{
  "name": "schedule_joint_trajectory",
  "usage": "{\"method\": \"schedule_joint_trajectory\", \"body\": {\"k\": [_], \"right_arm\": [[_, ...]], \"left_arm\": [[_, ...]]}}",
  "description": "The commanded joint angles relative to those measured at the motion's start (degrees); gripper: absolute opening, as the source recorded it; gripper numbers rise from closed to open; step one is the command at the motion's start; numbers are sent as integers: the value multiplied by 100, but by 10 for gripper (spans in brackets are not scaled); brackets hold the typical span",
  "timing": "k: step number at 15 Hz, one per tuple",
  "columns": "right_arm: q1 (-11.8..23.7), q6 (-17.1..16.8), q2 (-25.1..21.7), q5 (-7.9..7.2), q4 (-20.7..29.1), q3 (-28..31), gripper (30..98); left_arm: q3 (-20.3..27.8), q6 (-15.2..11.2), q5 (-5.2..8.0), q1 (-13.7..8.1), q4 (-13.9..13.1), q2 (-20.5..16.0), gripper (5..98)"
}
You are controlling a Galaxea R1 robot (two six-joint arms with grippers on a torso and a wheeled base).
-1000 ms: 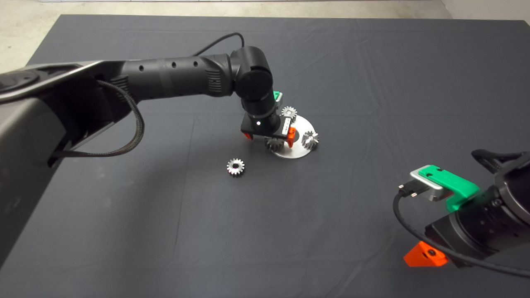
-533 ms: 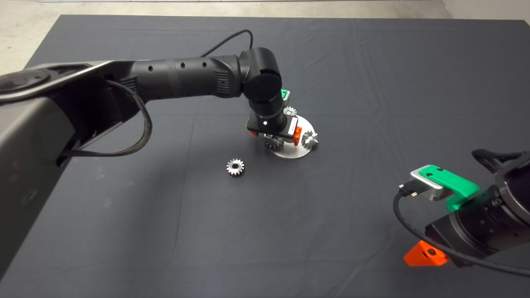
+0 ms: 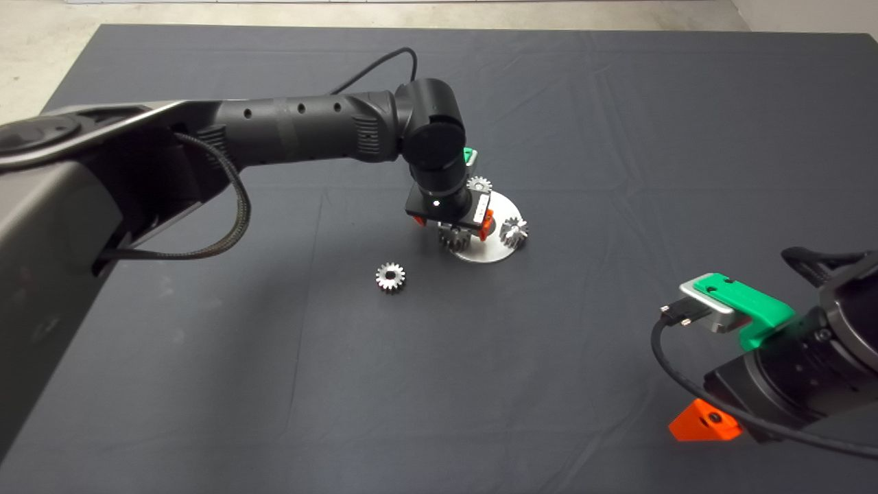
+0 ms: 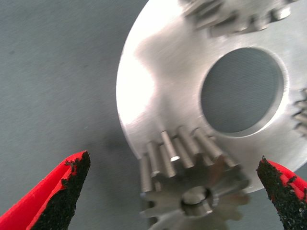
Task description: Remove an incorrectly installed larger gear and replace it with the correct smaller gear
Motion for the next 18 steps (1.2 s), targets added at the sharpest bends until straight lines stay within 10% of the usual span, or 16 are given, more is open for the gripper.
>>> {"method": "schedule_joint_trajectory", "body": {"k": [1,18], "right_arm": [[145,-15,-22,-715,-26,6,976],[180,-59,-23,-715,-13,6,976]], "left_arm": [[87,29,166,-82,71,9,898],[315,108,241,76,159,18,799]]}}
